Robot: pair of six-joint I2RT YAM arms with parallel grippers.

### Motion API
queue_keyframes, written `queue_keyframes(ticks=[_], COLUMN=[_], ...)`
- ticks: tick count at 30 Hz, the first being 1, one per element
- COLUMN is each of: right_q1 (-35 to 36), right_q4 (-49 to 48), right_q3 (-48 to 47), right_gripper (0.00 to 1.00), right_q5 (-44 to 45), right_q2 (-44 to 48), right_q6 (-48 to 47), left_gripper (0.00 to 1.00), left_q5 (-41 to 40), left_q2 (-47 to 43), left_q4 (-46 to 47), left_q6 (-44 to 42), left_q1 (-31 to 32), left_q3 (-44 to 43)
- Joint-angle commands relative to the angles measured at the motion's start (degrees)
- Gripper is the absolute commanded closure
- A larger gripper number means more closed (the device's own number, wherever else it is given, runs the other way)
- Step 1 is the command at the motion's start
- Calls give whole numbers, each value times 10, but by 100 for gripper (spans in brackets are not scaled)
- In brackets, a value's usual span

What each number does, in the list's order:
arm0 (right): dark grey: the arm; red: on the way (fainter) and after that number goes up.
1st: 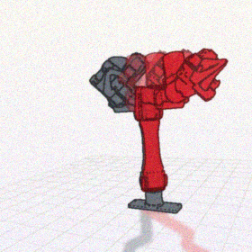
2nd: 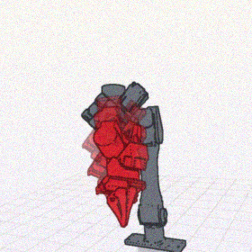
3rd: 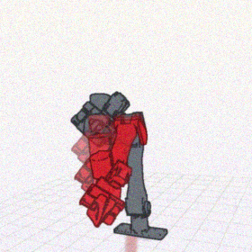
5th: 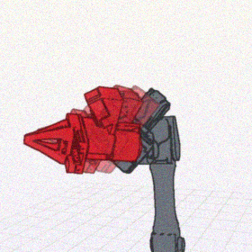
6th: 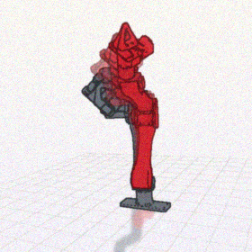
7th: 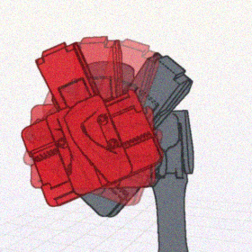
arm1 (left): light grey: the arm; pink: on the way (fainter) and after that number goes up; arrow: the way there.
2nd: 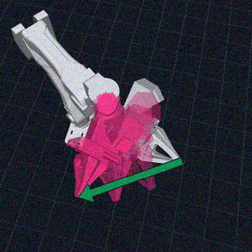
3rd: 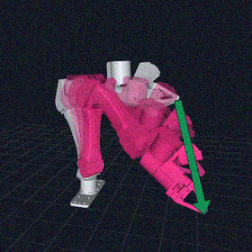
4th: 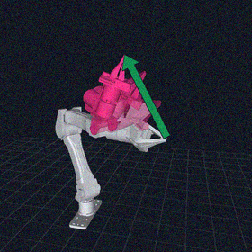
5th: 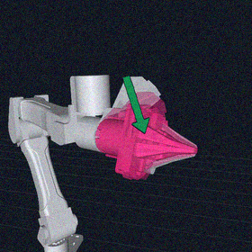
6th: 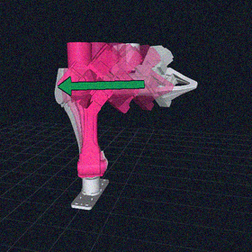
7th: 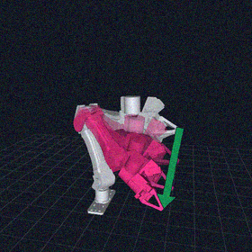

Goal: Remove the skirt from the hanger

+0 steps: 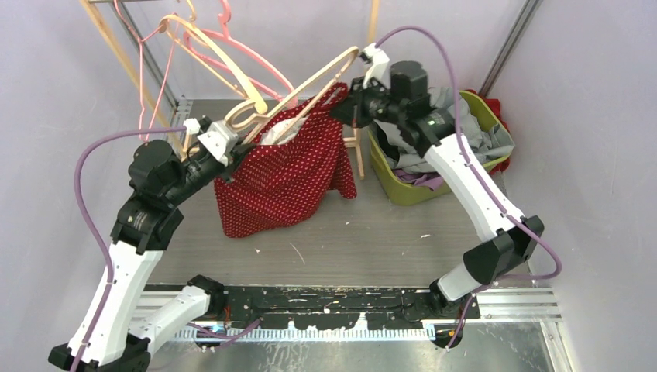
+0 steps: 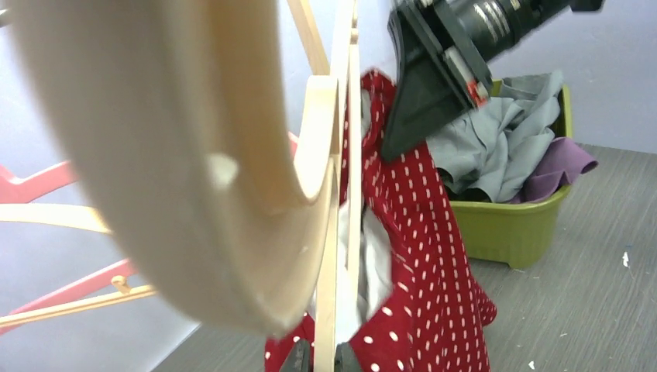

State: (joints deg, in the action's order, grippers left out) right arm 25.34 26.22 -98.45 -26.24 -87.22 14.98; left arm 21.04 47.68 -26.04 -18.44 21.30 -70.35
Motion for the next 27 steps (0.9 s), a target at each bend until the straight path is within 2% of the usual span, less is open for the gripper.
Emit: queue_keyframes(ticks=[1,5,9,15,20,27], right_q1=[78,132,148,172,204,216], right_q4=[-79,-66,-20,-32,-13,10], right_q3=[10,9,11,91,133,216], right_gripper=[99,99,99,99,99,99], right_q5=[16,22,16,28,58,89], right_q2=[-5,-2,17,67,79,122], right_q6=[33,33,23,49,51,61], left_gripper=[100,100,100,100,100,100], left_q5=[3,-6,-38,-112,-160,-153], left_q2=[40,79,91,107,151,162], left_q4=[124,174,231,393,474,506], left_q6=[34,54,66,107,138,165], left_q1=[-5,-4,-4,-4,-1,1], left_q3=[-47,-68,-67,-17,-48,-65])
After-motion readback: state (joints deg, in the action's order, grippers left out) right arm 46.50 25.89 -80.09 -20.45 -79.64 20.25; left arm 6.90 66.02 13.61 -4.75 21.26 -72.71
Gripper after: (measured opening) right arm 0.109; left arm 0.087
